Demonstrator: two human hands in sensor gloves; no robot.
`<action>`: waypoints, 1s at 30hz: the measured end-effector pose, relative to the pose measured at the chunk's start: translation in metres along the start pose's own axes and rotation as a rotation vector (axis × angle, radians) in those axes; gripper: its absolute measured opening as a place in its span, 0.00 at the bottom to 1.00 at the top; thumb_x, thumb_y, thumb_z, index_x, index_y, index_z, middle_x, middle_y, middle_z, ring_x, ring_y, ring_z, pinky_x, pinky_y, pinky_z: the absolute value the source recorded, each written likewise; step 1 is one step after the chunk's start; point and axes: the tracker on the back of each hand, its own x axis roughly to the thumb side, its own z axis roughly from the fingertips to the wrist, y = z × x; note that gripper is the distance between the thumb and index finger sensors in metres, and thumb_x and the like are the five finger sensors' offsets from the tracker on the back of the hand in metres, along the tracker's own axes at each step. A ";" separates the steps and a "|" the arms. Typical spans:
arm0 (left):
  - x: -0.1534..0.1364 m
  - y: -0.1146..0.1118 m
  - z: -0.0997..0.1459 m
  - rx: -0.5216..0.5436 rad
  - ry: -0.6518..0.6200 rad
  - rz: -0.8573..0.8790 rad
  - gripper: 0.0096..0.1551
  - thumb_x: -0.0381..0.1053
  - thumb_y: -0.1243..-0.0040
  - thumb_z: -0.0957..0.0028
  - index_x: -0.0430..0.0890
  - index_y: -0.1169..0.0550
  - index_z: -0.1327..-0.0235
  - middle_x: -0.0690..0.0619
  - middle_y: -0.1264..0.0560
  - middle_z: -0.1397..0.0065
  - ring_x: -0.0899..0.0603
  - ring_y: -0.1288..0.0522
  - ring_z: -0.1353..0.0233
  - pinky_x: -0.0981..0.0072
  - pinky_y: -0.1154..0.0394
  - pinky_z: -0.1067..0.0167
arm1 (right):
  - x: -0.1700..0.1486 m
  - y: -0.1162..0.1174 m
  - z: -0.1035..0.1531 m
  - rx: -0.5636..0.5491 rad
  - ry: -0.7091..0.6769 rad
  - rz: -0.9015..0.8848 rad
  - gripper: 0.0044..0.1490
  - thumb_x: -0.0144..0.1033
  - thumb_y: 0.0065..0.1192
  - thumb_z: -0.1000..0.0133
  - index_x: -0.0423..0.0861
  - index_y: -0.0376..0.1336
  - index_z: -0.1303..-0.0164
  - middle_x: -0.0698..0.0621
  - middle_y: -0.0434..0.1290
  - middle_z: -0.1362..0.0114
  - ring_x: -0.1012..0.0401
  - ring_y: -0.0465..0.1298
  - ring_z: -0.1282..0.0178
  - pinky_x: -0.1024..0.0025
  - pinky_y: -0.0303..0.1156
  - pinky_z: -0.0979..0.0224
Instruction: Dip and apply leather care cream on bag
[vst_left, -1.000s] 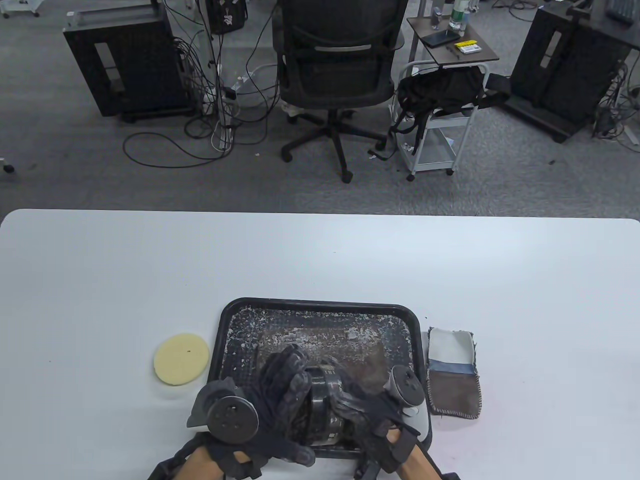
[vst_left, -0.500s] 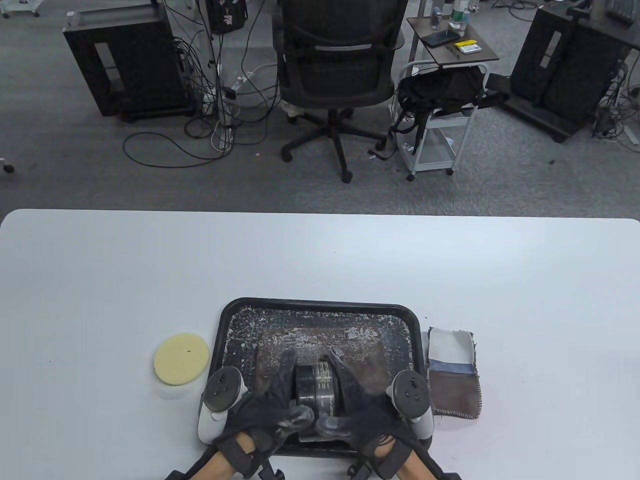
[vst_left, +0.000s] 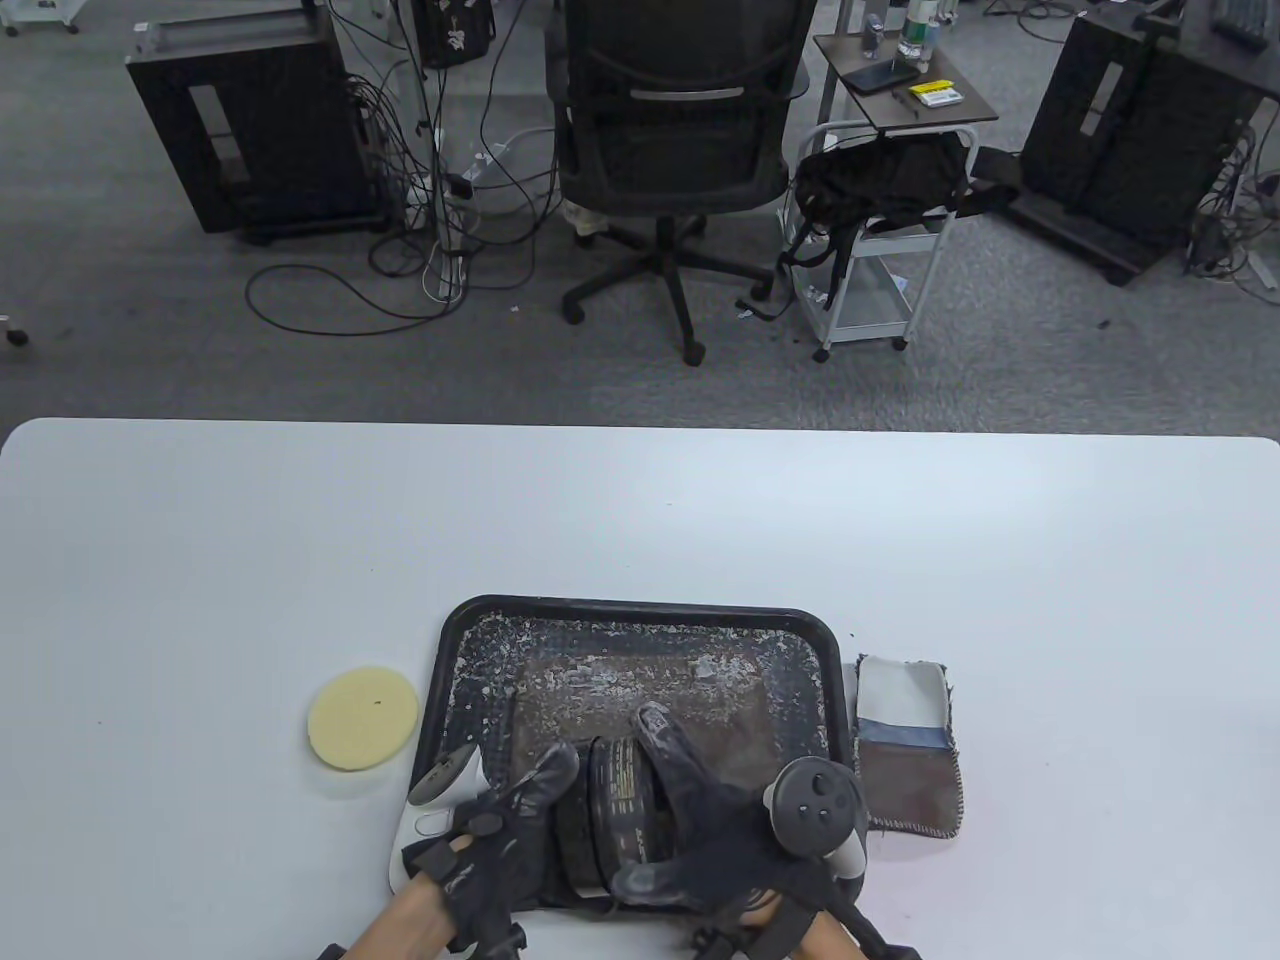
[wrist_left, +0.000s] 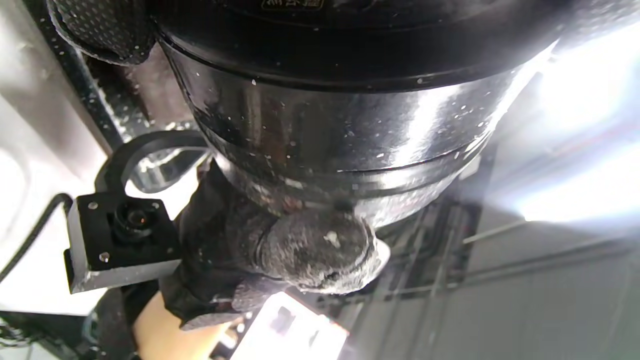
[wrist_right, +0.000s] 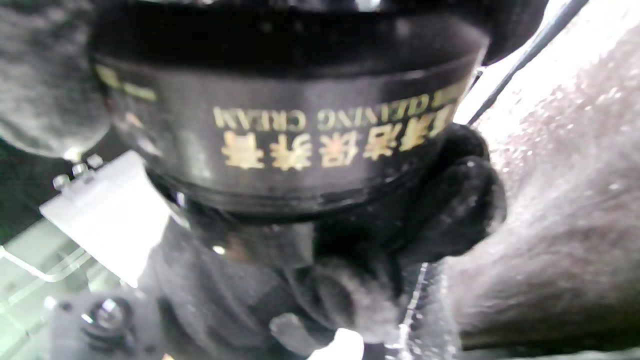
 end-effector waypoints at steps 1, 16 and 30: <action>0.004 0.003 0.002 -0.001 -0.020 0.000 0.69 0.88 0.47 0.54 0.49 0.68 0.30 0.32 0.60 0.24 0.21 0.44 0.29 0.35 0.28 0.42 | -0.003 -0.004 0.001 -0.026 0.015 -0.044 0.75 0.67 0.76 0.59 0.52 0.36 0.15 0.37 0.38 0.14 0.25 0.52 0.21 0.27 0.64 0.29; 0.129 0.055 0.119 1.137 -0.247 -1.162 0.68 0.80 0.30 0.65 0.55 0.53 0.24 0.39 0.54 0.19 0.22 0.45 0.25 0.27 0.36 0.38 | -0.037 -0.026 0.011 -0.256 0.061 -0.731 0.66 0.71 0.54 0.44 0.43 0.30 0.15 0.29 0.35 0.17 0.21 0.51 0.24 0.28 0.66 0.31; 0.108 0.151 0.160 1.390 0.567 -1.174 0.66 0.73 0.26 0.64 0.55 0.52 0.24 0.40 0.57 0.18 0.21 0.50 0.23 0.22 0.41 0.36 | -0.047 -0.020 0.012 -0.239 0.120 -0.949 0.58 0.65 0.38 0.40 0.39 0.28 0.15 0.27 0.38 0.17 0.22 0.51 0.24 0.30 0.63 0.29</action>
